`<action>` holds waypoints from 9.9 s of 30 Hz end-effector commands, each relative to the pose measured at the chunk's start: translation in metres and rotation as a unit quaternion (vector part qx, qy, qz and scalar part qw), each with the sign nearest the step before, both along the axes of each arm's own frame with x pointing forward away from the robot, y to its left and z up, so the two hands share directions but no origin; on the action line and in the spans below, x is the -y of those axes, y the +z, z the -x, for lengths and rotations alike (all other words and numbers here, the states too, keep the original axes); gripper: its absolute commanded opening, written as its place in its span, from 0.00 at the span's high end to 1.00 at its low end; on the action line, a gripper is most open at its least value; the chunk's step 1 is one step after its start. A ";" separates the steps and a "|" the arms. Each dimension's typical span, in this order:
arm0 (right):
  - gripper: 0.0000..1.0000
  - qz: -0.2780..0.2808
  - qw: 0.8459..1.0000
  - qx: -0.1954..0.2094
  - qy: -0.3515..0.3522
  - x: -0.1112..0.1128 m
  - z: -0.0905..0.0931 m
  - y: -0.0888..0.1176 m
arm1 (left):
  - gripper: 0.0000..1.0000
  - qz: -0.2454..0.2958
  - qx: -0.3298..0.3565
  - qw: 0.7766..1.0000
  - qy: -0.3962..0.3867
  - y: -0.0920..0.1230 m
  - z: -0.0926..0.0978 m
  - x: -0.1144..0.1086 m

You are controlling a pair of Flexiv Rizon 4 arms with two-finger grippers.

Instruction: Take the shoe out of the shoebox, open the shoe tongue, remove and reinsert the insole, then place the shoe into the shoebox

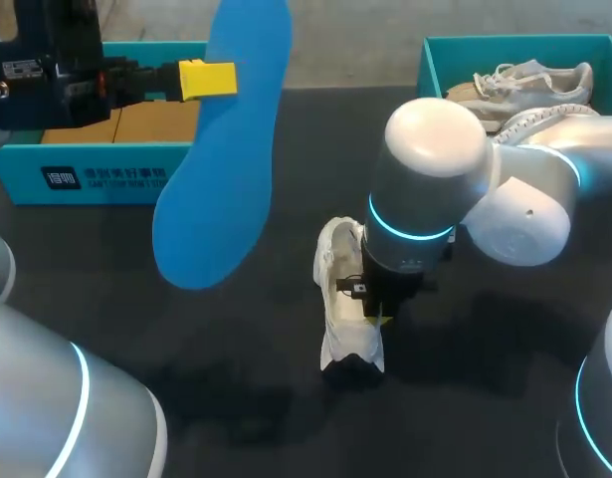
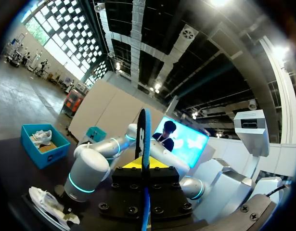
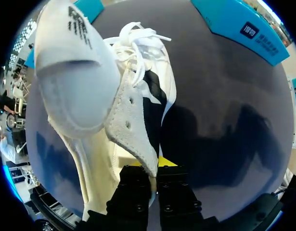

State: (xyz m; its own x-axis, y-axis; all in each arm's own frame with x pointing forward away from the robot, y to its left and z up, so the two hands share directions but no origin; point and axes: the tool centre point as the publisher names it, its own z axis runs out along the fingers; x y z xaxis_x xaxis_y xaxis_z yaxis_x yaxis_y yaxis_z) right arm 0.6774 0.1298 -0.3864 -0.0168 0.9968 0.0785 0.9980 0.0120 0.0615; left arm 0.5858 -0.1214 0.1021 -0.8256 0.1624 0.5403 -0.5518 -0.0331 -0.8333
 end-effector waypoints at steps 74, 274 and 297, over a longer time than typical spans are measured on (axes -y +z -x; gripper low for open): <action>0.00 -0.394 0.918 0.016 0.047 0.072 -0.014 0.107 | 1.00 0.030 0.035 0.999 -0.001 0.005 -0.022 -0.005; 0.00 -0.601 0.799 -0.036 -0.007 0.054 -0.027 0.179 | 1.00 0.116 0.969 0.215 -0.042 -0.258 -0.103 0.036; 0.00 -0.601 0.799 -0.036 -0.007 0.054 -0.027 0.179 | 1.00 0.132 0.971 0.194 -0.040 -0.267 -0.101 0.044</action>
State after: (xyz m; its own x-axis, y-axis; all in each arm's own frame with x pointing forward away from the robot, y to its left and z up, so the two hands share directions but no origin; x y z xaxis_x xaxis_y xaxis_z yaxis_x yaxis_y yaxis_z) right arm 0.7051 0.0744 -0.2071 0.0429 0.2013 0.9786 0.9990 -0.0216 -0.0394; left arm 0.6856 -0.1638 -0.1636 0.5780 0.0296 -0.8155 0.7896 -0.2727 0.5498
